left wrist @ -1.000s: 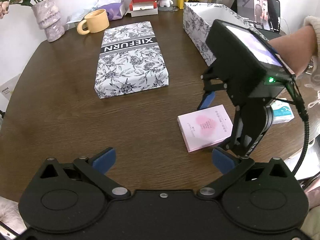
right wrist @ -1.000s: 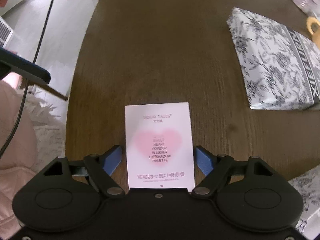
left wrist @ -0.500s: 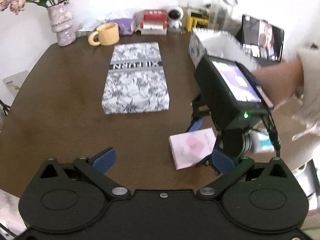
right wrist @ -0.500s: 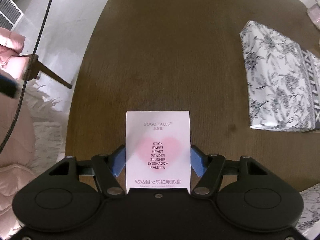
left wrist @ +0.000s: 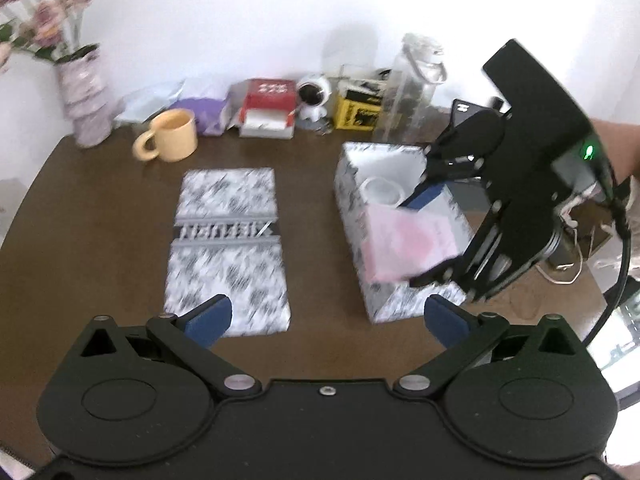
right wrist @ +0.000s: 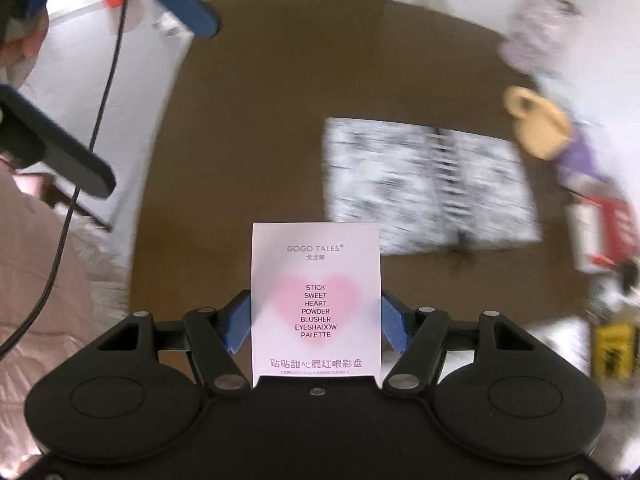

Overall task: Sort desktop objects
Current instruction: 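Carry the pink box with the right gripper into the floral box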

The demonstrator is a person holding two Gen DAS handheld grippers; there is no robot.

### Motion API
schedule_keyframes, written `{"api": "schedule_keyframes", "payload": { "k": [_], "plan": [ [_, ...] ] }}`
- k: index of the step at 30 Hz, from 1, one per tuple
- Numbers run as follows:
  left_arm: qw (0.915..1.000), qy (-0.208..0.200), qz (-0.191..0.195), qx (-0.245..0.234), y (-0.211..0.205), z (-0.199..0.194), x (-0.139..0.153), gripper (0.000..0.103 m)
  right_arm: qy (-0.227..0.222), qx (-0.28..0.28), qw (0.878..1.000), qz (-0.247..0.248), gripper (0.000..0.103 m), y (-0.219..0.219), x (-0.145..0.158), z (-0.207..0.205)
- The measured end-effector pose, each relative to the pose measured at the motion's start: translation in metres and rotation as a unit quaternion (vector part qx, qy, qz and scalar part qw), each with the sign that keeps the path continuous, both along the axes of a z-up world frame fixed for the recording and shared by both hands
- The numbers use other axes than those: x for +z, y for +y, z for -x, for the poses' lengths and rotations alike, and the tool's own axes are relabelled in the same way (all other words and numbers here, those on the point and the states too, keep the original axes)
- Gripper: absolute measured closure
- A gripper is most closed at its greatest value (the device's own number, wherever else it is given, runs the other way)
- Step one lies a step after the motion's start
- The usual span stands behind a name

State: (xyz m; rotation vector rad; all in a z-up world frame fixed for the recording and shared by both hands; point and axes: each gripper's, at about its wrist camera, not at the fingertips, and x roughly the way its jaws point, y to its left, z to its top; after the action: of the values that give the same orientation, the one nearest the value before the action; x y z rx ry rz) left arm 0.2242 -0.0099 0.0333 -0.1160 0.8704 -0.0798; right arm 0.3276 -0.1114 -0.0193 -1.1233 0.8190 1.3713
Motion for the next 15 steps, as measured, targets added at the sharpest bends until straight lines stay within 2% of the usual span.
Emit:
{"api": "schedule_keyframes", "payload": {
  "k": [3,7,11,15],
  "plan": [
    [0.9996,-0.007,0.005,-0.028,-0.007,-0.026,0.001,0.000,-0.019,-0.037,0.999,0.004,0.034,-0.017,0.012,-0.037],
    [0.9981,-0.006,0.010,-0.061,-0.015,-0.061,-0.007,0.000,-0.034,-0.071,0.996,0.030,0.034,-0.032,0.011,-0.081],
    [0.9963,0.003,-0.002,-0.086,-0.019,-0.091,-0.023,0.000,-0.030,-0.095,0.994,0.047,0.034,-0.040,-0.010,-0.117],
    [0.9938,0.025,0.007,-0.108,-0.015,-0.118,-0.043,0.000,-0.025,-0.084,0.993,0.080,0.034,-0.032,-0.050,-0.142]
  ]
}}
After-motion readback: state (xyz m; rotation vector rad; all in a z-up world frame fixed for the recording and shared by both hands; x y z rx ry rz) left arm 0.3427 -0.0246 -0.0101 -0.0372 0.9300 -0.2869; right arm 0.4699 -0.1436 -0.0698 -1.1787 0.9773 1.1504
